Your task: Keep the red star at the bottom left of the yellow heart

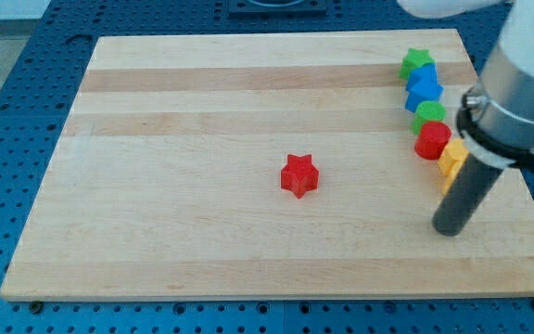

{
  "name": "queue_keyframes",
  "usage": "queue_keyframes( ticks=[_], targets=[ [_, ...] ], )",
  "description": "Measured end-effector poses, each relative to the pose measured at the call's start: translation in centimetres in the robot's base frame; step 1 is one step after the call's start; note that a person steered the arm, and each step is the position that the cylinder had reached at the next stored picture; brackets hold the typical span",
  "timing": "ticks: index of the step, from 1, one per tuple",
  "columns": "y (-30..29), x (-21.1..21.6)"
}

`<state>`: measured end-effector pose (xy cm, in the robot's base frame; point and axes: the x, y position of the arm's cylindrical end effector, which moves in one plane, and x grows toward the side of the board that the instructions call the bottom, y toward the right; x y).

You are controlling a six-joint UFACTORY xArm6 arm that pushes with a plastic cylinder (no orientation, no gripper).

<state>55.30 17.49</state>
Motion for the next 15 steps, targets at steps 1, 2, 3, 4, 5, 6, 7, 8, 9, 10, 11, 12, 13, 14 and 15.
queue_keyframes(
  ticks=[1, 2, 3, 4, 5, 6, 7, 8, 9, 10, 11, 12, 13, 14, 15],
  targets=[
    [-3.1, 0.1],
    [-8.7, 1.1],
    [-15.7, 0.7],
    [-22.8, -2.1],
    [-26.6, -7.2],
    [-25.4, -11.2],
    [-20.7, -11.4],
    [-15.2, -11.0],
    [-10.5, -9.3],
    [-8.2, -6.6],
    [-9.0, -7.3],
    [-11.9, -10.4],
    [-14.9, -11.5],
    [-15.9, -9.2],
    [-15.9, -5.9]
  ],
)
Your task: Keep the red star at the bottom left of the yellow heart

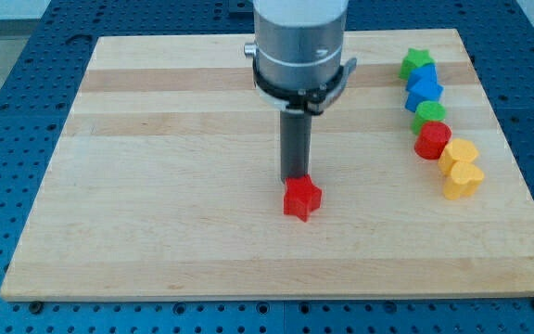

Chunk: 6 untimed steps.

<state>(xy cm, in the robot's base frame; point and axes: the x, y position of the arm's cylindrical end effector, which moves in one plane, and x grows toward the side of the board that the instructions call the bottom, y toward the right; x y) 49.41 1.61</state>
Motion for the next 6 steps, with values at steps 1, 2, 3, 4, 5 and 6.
queue_keyframes(
  ticks=[1, 2, 3, 4, 5, 6],
  targets=[
    [0.0, 1.3],
    [-0.8, 1.4],
    [-5.4, 0.2],
    [-10.3, 0.5],
    [-10.9, 2.3],
    [-7.9, 3.2]
  ],
)
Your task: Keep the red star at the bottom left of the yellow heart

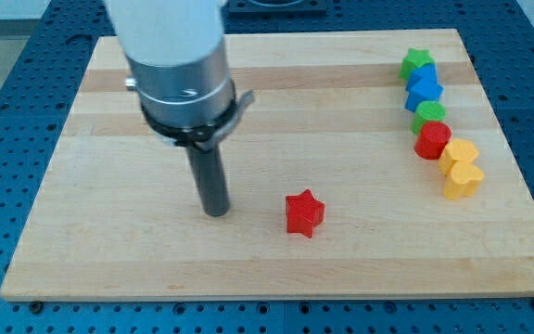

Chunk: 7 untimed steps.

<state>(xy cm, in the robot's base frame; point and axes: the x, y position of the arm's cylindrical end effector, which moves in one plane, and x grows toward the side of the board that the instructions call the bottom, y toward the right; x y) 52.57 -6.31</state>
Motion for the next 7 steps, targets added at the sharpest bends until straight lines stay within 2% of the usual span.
queue_keyframes(
  ticks=[3, 5, 6, 7],
  targets=[
    [13.7, 0.8],
    [7.6, 1.8],
    [8.6, 3.4],
    [12.1, 3.2]
  ],
)
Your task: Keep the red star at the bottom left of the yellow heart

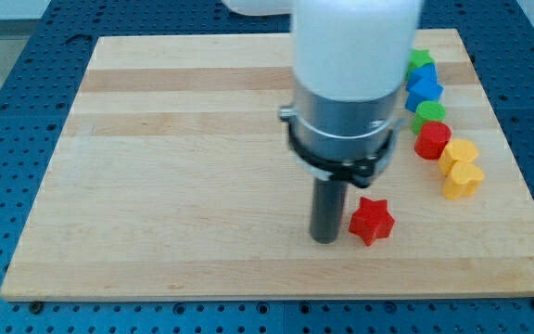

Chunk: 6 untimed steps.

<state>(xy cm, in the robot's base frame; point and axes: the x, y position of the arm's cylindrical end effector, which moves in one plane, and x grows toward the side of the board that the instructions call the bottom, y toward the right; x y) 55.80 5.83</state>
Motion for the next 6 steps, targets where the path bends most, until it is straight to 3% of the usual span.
queue_keyframes(
  ticks=[3, 6],
  targets=[
    [7.3, -1.5],
    [10.6, -1.5]
  ],
)
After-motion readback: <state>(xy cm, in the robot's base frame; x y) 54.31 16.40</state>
